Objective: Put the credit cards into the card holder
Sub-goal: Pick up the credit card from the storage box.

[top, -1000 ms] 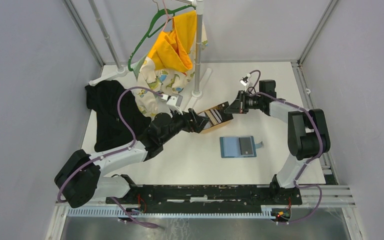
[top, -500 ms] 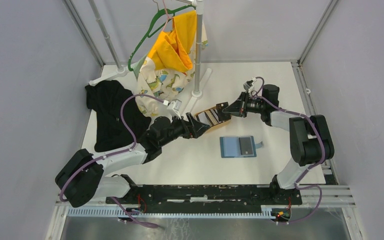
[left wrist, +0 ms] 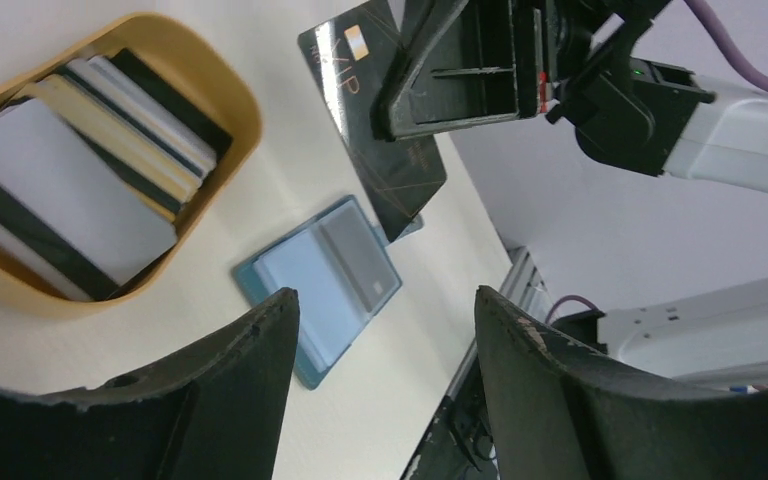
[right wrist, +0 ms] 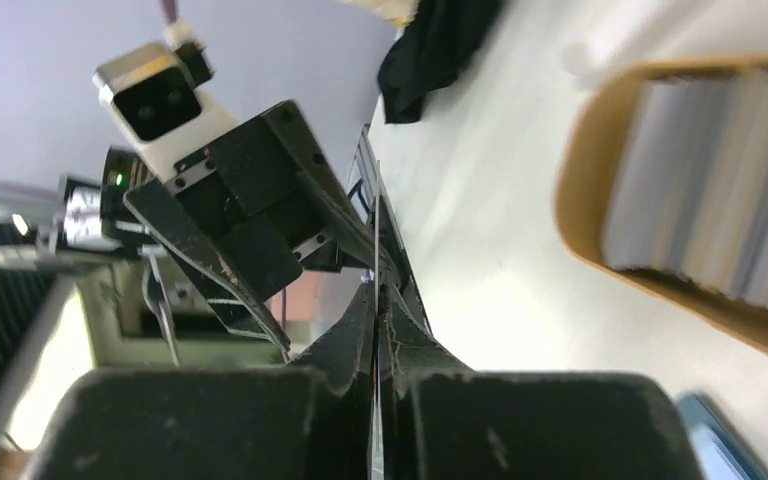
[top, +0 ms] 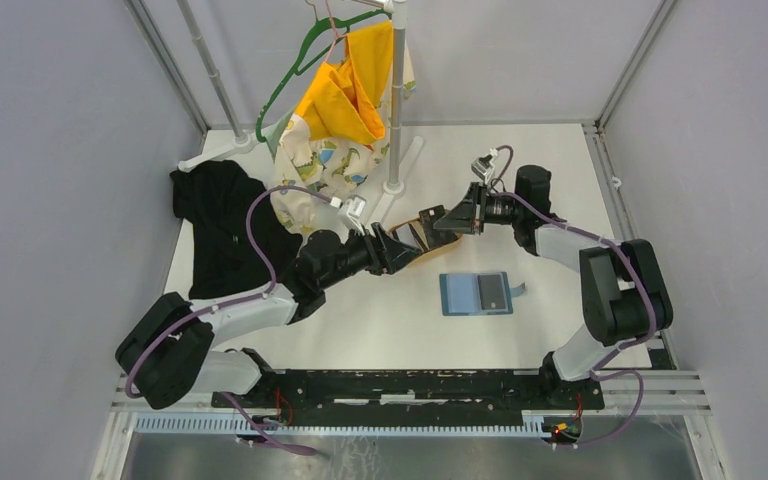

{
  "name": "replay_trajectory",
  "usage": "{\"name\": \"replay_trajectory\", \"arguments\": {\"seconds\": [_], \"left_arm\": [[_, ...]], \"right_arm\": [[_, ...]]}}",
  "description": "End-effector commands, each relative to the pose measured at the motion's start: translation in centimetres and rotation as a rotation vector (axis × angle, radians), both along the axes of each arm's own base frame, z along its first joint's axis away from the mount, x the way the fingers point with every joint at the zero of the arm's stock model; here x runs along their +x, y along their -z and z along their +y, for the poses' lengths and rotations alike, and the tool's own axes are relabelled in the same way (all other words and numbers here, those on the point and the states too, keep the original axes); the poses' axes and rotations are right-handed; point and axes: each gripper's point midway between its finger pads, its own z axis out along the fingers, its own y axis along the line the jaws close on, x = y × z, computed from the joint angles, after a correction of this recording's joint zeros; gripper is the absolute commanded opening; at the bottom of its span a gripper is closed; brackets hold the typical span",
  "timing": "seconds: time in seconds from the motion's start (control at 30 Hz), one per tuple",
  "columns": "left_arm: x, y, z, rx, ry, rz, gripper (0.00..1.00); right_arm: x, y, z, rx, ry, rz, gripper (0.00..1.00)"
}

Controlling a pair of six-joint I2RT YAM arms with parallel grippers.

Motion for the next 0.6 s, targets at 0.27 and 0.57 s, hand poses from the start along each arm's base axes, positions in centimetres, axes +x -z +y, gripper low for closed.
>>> {"name": "replay_trajectory", "arguments": {"seconds": [0.27, 0.57], "left_arm": [[-7.0, -11.7, 6.1, -0.141, 0.054, -0.580, 0.70], [-12.2, -12.5, 8.5, -0.163, 0.148, -0.904, 0.70]], "right_arm": [[-7.5, -11.9, 2.8, 0.062, -0.389, -1.099, 0.00], [-12.9, -11.5, 0.9, 0.009, -0.526, -2.030, 0.00]]}}
